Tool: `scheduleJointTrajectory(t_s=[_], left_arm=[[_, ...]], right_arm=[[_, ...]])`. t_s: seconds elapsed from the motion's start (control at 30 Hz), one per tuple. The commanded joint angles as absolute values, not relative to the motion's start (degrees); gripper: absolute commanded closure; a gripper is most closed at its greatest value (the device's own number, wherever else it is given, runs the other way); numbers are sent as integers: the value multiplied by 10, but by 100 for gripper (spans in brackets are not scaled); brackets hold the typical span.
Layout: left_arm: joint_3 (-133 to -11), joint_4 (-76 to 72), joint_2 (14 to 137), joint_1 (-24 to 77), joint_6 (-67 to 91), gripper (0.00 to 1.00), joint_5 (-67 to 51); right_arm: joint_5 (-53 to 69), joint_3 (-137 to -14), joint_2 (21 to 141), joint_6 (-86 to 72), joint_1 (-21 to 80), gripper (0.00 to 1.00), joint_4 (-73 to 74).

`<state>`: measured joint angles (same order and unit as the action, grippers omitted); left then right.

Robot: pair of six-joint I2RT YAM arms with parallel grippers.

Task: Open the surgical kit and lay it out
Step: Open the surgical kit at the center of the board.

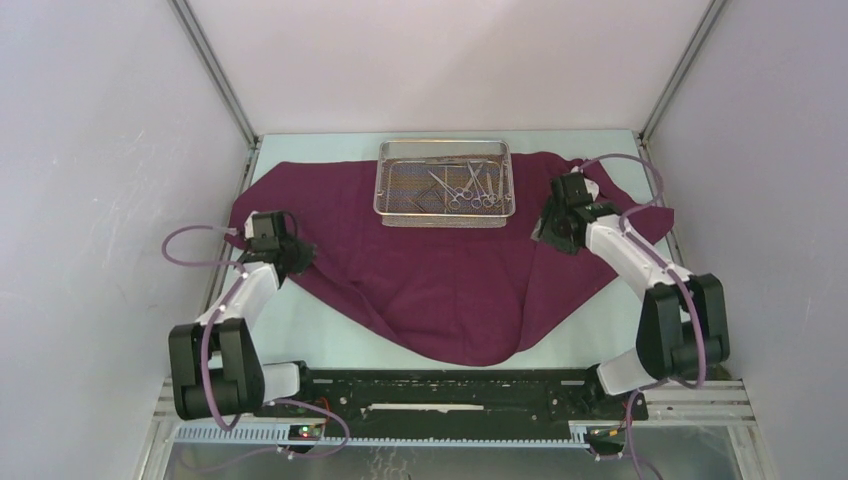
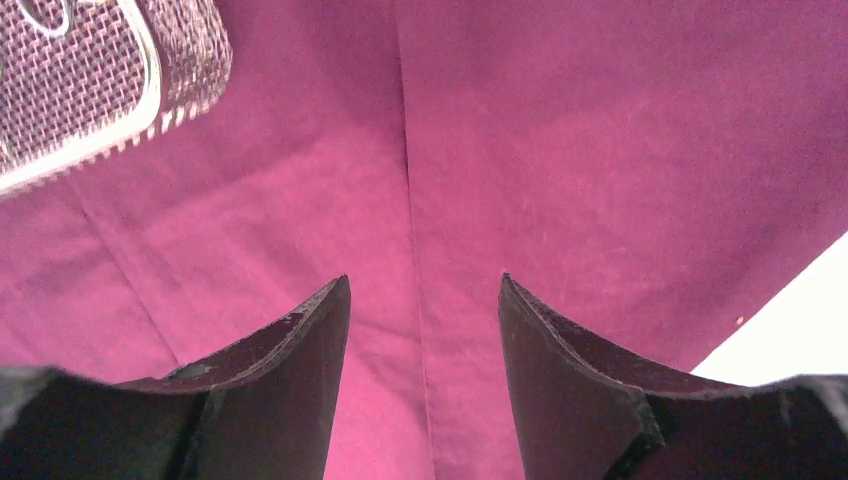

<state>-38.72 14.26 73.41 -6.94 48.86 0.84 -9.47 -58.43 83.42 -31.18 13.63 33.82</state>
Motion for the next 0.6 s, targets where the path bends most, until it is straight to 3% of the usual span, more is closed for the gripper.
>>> scheduleJointTrajectory(t_s=[0.0, 0.57], left_arm=[[-368, 156, 692, -74, 467, 100, 4], [-318, 190, 587, -74, 452, 100, -17]], right_arm=[[-125, -647, 879, -290, 117, 36, 319], [-134, -847, 1105, -285, 58, 40, 323]])
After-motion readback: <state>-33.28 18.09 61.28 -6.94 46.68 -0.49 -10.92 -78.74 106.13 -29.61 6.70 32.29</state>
